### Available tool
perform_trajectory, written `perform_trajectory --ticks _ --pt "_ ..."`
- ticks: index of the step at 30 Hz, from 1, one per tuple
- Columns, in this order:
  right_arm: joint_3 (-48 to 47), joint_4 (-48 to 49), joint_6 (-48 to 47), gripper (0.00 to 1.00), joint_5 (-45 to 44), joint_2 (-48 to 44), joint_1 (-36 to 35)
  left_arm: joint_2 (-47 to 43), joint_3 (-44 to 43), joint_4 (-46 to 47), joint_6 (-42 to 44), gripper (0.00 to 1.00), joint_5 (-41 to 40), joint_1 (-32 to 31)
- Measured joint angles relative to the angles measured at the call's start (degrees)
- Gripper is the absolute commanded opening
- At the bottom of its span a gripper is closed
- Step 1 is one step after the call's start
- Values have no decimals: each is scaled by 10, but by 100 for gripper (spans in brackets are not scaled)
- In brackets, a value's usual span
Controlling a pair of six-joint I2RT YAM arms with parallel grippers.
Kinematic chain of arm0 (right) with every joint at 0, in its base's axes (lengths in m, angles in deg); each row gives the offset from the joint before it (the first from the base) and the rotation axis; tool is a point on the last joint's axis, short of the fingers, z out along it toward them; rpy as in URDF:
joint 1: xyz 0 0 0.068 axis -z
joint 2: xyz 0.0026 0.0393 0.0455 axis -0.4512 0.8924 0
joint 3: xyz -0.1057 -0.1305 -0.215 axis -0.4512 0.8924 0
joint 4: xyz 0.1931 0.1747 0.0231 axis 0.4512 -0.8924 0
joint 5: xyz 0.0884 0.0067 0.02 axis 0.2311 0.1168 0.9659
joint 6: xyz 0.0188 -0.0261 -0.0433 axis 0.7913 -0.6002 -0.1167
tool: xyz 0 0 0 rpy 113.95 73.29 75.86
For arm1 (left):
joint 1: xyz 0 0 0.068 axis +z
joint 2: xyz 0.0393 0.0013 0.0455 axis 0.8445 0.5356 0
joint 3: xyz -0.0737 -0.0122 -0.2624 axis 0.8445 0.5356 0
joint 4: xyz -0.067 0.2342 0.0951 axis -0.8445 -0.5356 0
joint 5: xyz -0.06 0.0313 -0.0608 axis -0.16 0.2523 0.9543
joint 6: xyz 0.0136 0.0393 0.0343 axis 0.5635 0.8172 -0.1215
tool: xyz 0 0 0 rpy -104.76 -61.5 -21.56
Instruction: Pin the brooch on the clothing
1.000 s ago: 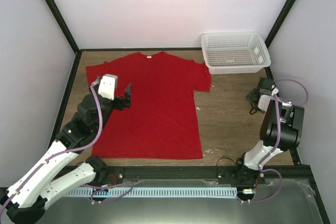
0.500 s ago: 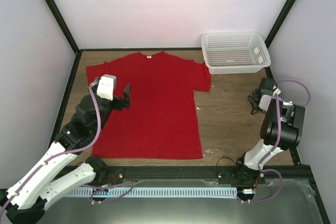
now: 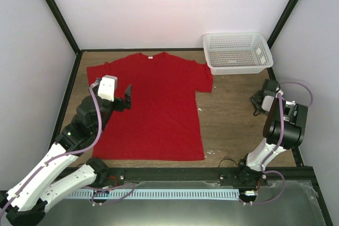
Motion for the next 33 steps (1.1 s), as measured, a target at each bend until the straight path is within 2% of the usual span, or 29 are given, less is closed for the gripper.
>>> perform_trajectory --ticks 2,8,13,29,31,33 --pt "0 2 0 71 0 0 0 0 0 0 0 100 0 0" --pt "0 2 0 56 3 0 0 -1 0 0 0 100 0 0" --pt "0 1 0 50 9 0 0 -1 1 1 0 100 0 0" --pt "0 -1 1 43 10 -15 0 -4 3 5 0 100 0 -4" --pt "0 -1 1 45 10 -18 0 -4 3 5 0 100 0 -4" --pt "0 0 1 51 10 -19 0 -4 3 5 0 100 0 -4"
